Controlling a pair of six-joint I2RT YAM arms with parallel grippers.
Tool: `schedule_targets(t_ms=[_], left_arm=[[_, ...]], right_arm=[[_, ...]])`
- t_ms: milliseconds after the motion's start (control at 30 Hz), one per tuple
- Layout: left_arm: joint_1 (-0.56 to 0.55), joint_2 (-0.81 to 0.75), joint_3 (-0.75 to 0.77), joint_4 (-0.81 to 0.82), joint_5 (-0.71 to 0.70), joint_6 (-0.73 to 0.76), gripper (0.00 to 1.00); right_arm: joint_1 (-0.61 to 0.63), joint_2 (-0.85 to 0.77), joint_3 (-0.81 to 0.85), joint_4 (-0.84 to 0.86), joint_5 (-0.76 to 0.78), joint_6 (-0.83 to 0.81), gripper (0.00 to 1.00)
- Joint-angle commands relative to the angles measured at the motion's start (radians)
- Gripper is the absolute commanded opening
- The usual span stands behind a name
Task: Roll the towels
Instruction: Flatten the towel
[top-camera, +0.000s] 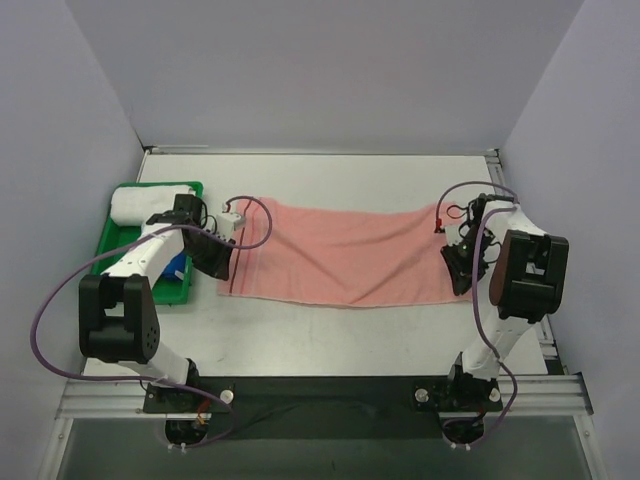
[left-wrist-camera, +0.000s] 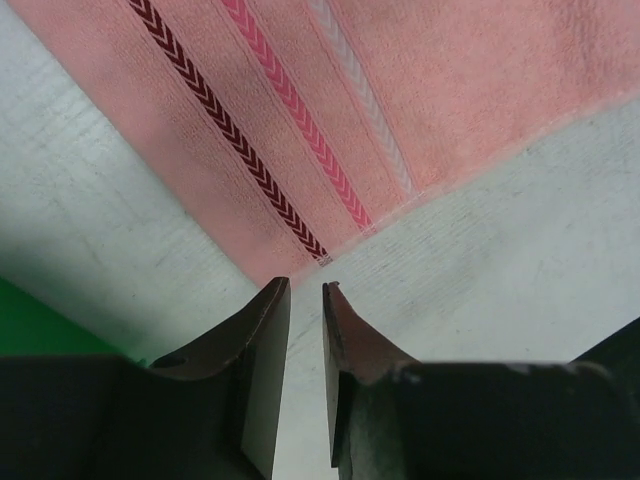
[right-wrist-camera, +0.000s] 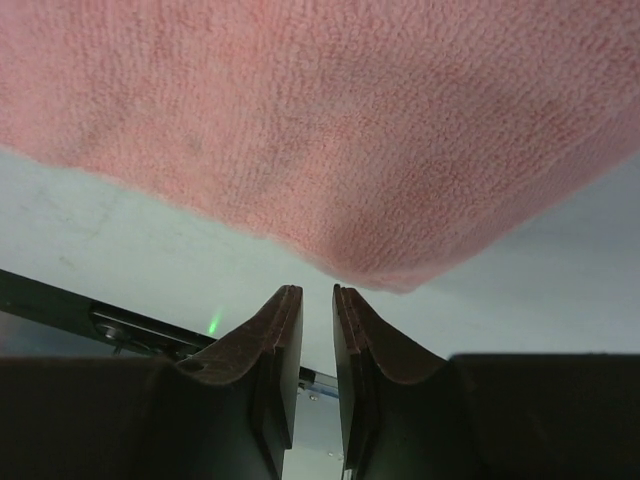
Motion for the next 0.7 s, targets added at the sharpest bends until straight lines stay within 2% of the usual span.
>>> schedule_targets(t_ms=[0, 133, 367, 567, 667], left_arm=[[-0.007, -0.005, -0.009, -0.011, -0.042, 0.064, 0.30], [-0.007, 0.039, -0.027, 0.020, -0.097, 0.065, 0.27], [-0.019, 0.107, -0.049, 0.055, -0.135, 0.059, 0.22], [-0.016, 0.039, -0.035, 0.054, -0.082, 0.061, 0.22], [-0.010, 0.013, 0.036, -0.014, -0.057, 0.079, 0.24]], right_arm=[[0.004, 0.035, -0.037, 0.031, 0.052, 0.008, 0.20], [0.003, 0.091, -0.050, 0.080, 0.121, 0.027, 0.20], [0.007, 0.123, -0.038, 0.069, 0.153, 0.044, 0.20], [0.015, 0.146, -0.034, 0.007, 0.166, 0.059, 0.19], [0.030, 0.122, -0.055, -0.004, 0.181, 0.048, 0.18]])
